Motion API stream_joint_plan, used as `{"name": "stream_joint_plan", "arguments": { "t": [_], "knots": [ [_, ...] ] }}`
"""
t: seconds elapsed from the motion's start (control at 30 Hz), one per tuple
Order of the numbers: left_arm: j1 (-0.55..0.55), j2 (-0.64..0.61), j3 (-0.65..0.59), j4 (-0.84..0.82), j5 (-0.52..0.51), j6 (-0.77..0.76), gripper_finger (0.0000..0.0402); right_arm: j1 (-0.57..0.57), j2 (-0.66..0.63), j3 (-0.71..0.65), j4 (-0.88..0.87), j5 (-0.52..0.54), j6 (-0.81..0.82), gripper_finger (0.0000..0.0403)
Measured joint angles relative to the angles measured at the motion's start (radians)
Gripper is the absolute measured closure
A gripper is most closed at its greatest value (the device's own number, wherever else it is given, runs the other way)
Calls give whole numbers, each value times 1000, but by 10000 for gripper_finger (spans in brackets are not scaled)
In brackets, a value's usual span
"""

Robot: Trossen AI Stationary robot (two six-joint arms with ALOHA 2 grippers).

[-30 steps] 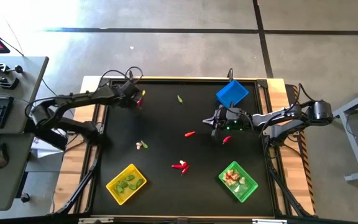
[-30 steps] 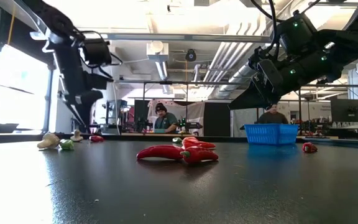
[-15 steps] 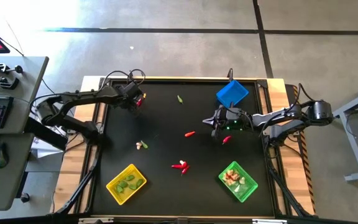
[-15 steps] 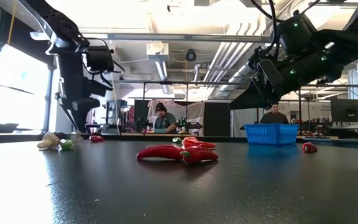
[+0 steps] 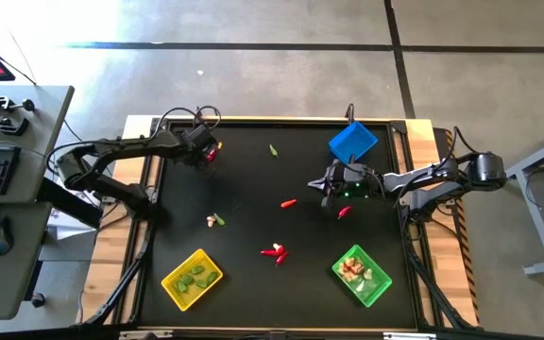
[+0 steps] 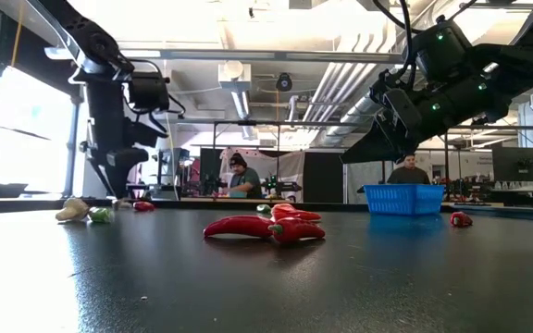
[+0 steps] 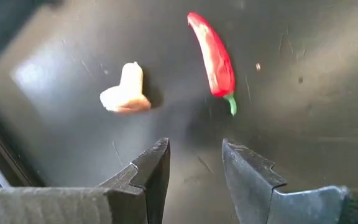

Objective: Sort produce into baskets
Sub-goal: Put the red mushroom into the green bin

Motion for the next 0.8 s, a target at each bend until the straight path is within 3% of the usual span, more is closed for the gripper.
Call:
{"name": "stream_joint_plan", "arguments": {
  "t": [0.43, 0.8],
  "knots": [
    [102, 16, 75, 44, -24, 53, 268, 0, 0, 0, 0, 0, 0, 402],
    [158, 178, 85, 72, -34, 70, 268, 0, 0, 0, -5, 0, 0, 402]
  ]
}}
